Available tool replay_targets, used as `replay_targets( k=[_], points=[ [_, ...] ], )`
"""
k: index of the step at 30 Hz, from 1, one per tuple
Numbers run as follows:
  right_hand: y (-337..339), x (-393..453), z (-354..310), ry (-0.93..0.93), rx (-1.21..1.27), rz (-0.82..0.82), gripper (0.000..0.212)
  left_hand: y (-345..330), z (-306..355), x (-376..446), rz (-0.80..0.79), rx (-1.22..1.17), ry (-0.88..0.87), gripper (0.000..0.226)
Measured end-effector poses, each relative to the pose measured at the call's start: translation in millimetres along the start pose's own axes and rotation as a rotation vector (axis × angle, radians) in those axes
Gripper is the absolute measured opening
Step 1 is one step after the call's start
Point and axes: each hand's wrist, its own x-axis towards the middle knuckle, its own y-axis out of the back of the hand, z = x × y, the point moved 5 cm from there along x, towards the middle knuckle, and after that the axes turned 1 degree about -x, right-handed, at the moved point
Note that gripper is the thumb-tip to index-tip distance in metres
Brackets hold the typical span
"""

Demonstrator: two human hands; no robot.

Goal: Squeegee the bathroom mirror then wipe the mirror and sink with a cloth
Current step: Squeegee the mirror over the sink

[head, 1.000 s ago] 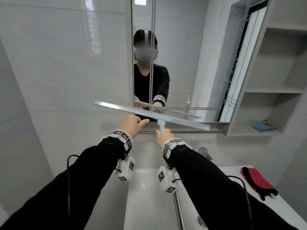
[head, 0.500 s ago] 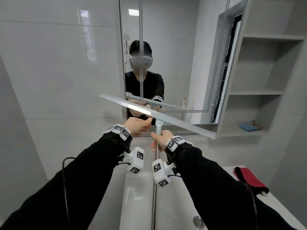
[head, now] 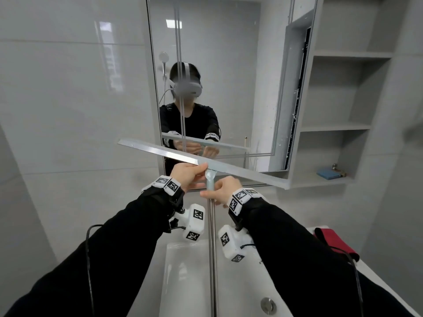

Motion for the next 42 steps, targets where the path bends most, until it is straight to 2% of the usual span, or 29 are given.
replay_targets(
  k=[1, 3, 5, 6, 7, 9, 12, 16, 18, 20, 23, 26, 29, 34, 37, 42],
  points=[
    [13.3, -0.9, -2.5, 0.030, -0.156, 0.106, 0.053, -1.7, 0.7, -0.6, 0.004, 0.009, -0.015, 0.014],
    [39.9, -4.3, -8.4, 0.104, -0.328, 0.360, 0.048, -3.7, 2.0, -2.0, 0.013, 0.011, -0.041, 0.013],
    [58.7, -6.1, -8.3, 0.177, -0.296, 0.517, 0.028, -4.8, 2.0, -2.6, 0.018, 0.013, -0.056, 0.012],
    [64.0, -3.3, -5.2, 0.196, -0.261, 0.527, 0.020, -5.7, 1.6, -3.1, 0.010, 0.015, -0.056, 0.012],
    [67.1, 1.0, -0.8, 0.193, -0.251, 0.495, 0.016, -7.4, 1.1, -3.5, -0.009, 0.013, -0.051, 0.012],
    [68.8, 9.5, 9.0, 0.140, -0.228, 0.358, 0.024, -11.4, 0.3, -5.0, -0.056, 0.008, -0.037, 0.012],
    [65.1, 16.5, 16.8, 0.119, -0.077, 0.195, 0.024, -13.8, 0.2, -6.5, -0.080, 0.049, -0.035, 0.013],
    [59.6, 17.9, 24.5, 0.074, -0.008, 0.151, 0.028, -14.2, -3.0, -8.2, -0.038, 0.150, -0.084, 0.011],
    [51.2, 17.6, 28.8, 0.051, 0.039, 0.120, 0.030, -18.1, -8.2, -11.0, -0.066, 0.145, -0.062, 0.013],
    [41.0, 18.1, 36.5, 0.019, 0.114, 0.098, 0.020, -22.4, -13.2, -13.8, -0.097, 0.159, -0.048, 0.015],
    [25.9, 18.2, 47.5, -0.019, 0.212, 0.040, 0.012, -24.7, -16.5, -14.8, -0.110, 0.260, -0.168, 0.025],
    [11.4, 16.2, 57.6, -0.061, 0.250, -0.027, 0.023, -28.3, -21.0, -11.9, -0.147, 0.383, -0.291, 0.018],
    [2.7, 11.1, 65.9, -0.116, 0.266, -0.058, 0.026, -32.7, -26.0, -6.5, -0.150, 0.440, -0.301, 0.012],
    [-3.3, 8.9, 80.7, -0.187, 0.380, -0.108, 0.025, -46.0, -34.2, -1.0, -0.201, 0.412, -0.289, 0.024],
    [-7.7, 11.2, 94.2, -0.261, 0.492, -0.058, 0.026, -52.7, -41.7, 4.0, -0.211, 0.417, -0.288, 0.024],
    [-13.9, 13.0, 122.3, -0.405, 0.620, 0.056, 0.042, -66.5, -58.7, 15.8, -0.268, 0.478, -0.292, 0.017]
  ],
)
